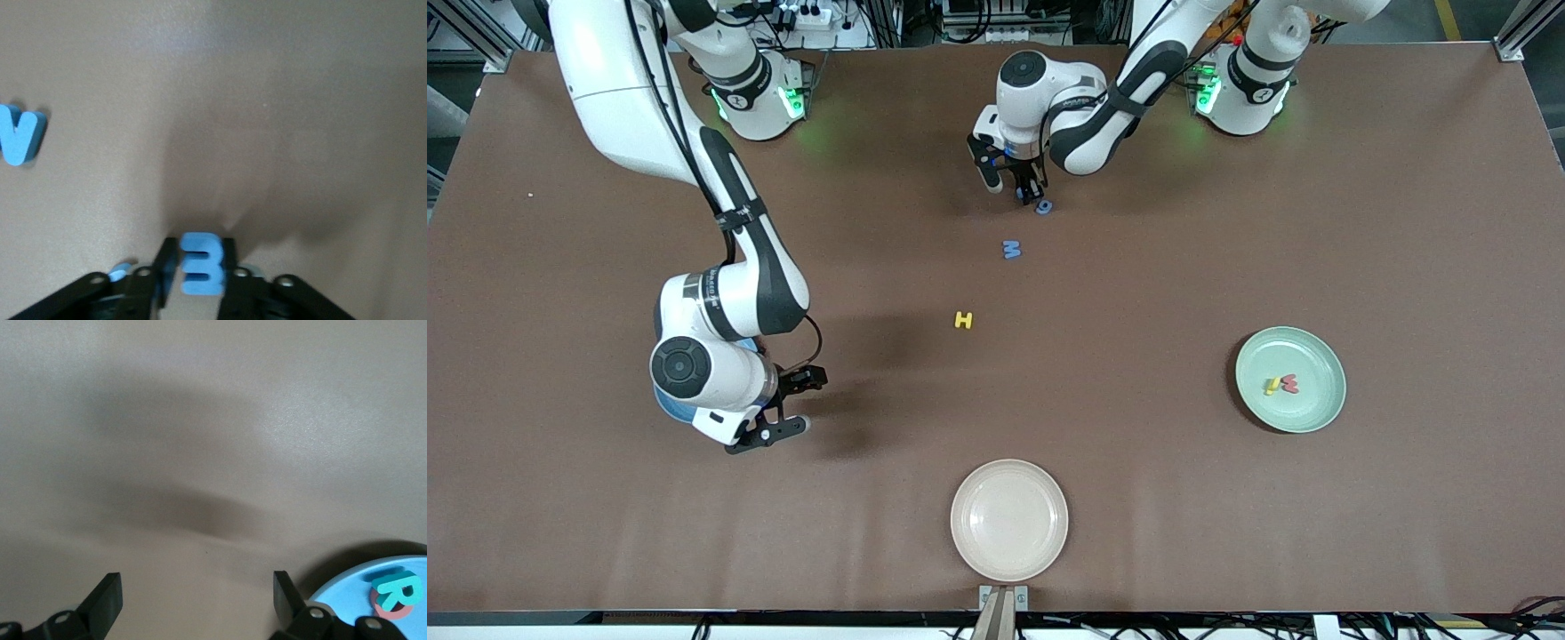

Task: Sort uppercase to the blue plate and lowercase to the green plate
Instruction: 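Place the blue m on the green plate while the right gripper reaches W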

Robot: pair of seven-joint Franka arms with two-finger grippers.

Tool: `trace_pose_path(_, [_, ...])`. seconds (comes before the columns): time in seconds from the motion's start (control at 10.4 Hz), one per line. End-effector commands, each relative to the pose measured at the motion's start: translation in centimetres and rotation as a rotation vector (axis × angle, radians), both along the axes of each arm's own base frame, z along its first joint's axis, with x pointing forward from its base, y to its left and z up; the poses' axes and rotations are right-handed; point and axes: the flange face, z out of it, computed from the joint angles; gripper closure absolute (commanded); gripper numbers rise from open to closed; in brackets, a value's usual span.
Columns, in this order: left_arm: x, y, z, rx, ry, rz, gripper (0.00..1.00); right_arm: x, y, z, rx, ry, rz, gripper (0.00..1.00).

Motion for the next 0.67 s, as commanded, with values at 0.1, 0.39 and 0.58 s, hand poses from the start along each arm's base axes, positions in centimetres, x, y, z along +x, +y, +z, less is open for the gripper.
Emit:
trace_pose_path(0.1, [1.4,0.0,1.7,-0.014,-0.038,0.041,1.00,-0.4,0.8,0.0,0.019,0.002,-0.018,0.00])
trace_pose_path(0.39, [4.8,1.3,7.3,0.006,-0.038,0.256,1.00,-1.2,4.2,0.2,0.017,-0.003,-0.041,0.00])
trace_pose_path(0.58, [8.0,2.6,12.0,0.014,-0.027,0.397,1.00,-2.2,7.6,0.6,0.010,-0.012,-0.082,0.00])
